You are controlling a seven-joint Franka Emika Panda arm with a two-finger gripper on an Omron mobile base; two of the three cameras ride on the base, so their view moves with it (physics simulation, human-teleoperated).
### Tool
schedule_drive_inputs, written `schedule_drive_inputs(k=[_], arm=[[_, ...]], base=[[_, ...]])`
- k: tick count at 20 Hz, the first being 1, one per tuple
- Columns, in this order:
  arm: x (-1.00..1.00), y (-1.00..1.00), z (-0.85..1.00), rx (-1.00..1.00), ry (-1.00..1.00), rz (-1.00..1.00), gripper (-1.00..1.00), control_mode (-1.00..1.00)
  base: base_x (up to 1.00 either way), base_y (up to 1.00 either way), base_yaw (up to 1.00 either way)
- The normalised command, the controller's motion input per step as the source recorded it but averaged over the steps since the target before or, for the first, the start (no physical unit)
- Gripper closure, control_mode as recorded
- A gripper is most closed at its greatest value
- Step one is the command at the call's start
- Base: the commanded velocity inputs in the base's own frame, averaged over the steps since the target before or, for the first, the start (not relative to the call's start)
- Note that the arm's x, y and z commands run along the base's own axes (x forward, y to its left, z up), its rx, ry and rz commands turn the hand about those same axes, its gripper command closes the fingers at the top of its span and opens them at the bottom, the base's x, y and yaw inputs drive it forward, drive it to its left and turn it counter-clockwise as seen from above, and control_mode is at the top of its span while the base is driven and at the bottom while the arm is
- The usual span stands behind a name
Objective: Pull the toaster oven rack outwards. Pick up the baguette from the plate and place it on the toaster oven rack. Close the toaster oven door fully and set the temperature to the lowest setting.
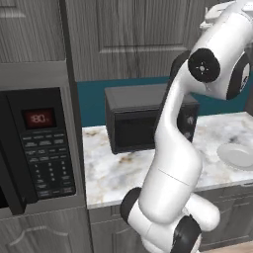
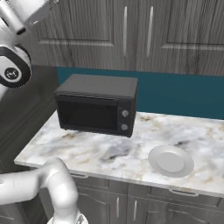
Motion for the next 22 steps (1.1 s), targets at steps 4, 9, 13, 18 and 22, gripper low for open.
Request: schedule_drive_inputs(k=[4,9,13,18,22], arm=[[-0.25,-0.21,-1.00,0.66,0.18,0.48,-1.00,-1.00],[-0.46,-0.08,-1.00,0.64,-0.15,0.53,-1.00,-1.00],[-0.06,-0.05,-1.00,0.76,-0.09,0.40,-1.00,-1.00],[0.03,0.00,-1.00,0.48,0.09,0.41,-1.00,-1.00],[0.23,0.00,-0.93,-0.05,0.35,0.27,-1.00,-1.00]], base=[[0.00,0.00,0.00],[0.00,0.00,0.00],[0.00,0.00,0.00],[0.00,0.00,0.00],[0.00,0.00,0.00]])
